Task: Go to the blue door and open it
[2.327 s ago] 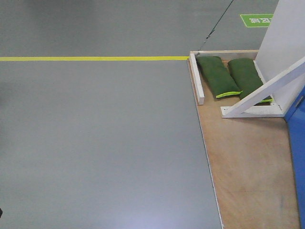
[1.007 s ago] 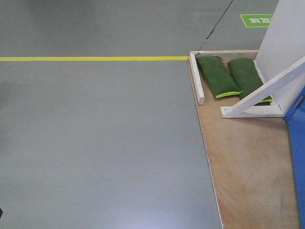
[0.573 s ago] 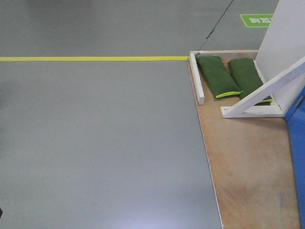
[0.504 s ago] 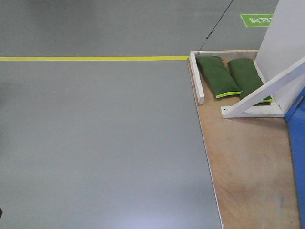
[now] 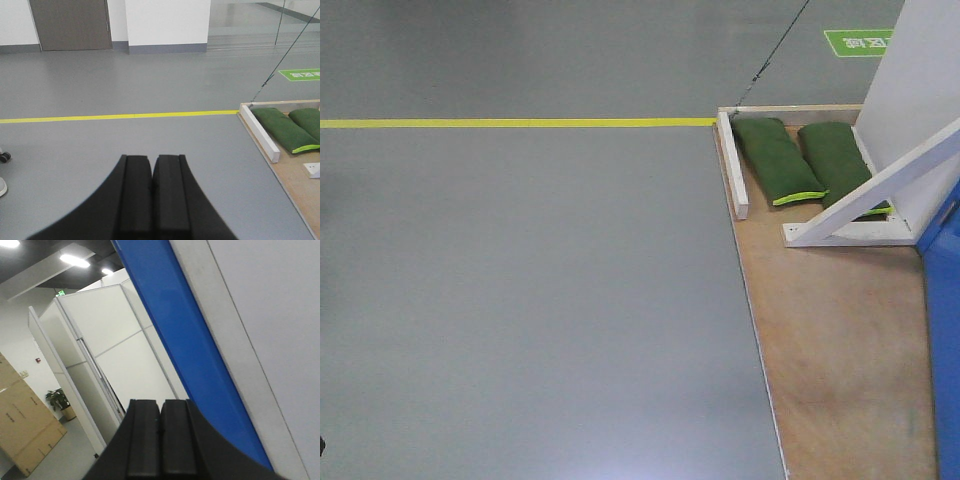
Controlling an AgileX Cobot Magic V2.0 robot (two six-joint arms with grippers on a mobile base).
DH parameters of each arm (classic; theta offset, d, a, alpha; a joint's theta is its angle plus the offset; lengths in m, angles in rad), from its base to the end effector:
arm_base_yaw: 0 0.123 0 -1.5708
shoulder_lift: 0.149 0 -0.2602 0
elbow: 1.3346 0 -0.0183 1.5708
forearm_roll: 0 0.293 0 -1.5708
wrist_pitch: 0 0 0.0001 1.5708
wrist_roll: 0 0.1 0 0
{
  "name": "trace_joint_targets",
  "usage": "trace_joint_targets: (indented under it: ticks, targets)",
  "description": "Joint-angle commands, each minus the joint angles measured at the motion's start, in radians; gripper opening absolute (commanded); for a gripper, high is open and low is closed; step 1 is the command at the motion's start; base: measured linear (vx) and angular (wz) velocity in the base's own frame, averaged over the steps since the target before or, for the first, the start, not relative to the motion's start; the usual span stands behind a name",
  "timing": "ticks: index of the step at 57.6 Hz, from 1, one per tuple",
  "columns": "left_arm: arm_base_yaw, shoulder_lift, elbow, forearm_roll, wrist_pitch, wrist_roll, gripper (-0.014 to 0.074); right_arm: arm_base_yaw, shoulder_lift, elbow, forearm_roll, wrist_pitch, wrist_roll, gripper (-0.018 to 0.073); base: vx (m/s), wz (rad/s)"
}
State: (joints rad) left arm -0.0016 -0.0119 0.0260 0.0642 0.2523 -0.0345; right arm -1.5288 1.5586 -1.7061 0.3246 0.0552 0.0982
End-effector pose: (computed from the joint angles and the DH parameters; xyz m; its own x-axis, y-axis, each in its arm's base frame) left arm 0.1315 0.0014 0.1803 -0.1781 0.0279 -0.9836 -0.0092 0.9995 0.0301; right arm 0.0192 -0.4141 0.4847 0.4161 -0.1410 -0.8983 0.9074 0.1283 0.4002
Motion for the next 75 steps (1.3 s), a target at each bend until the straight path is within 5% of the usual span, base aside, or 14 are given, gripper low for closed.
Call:
trace_joint_targets:
  ticks: [1,24,55,69,75]
  targets:
    - [-0.006,-0.012,-0.026,-0.007,-0.083,-0.004,0.0073,0.032,-0.082,-0.032,0.001,-0.066,-0.005,0.0012,0.0,0.0]
    - [-0.006,-0.012,-0.026,-0.007,-0.083,-0.004,0.0073,0.143,-0.213,-0.032,0.001,-0.013,-0.006,0.0012,0.0,0.0]
    - [-0.006,-0.012,-0.026,-0.007,-0.083,-0.004,0.0073,0.145,-0.41,-0.032,0.093,0.153,-0.014,0.0012,0.0,0.0]
    - [-0.006,-0.012,-0.026,-0.007,-0.083,-0.004,0.0073,0.313,-0.428,-0.032,0.074,0.165,-0.077,0.0012,0.0,0.0]
    - [-0.006,-0.012,-0.026,-0.007,-0.083,-0.004,0.0073,0.317,-0.428,-0.032,0.072,0.175,-0.078,0.0012,0.0,0.0]
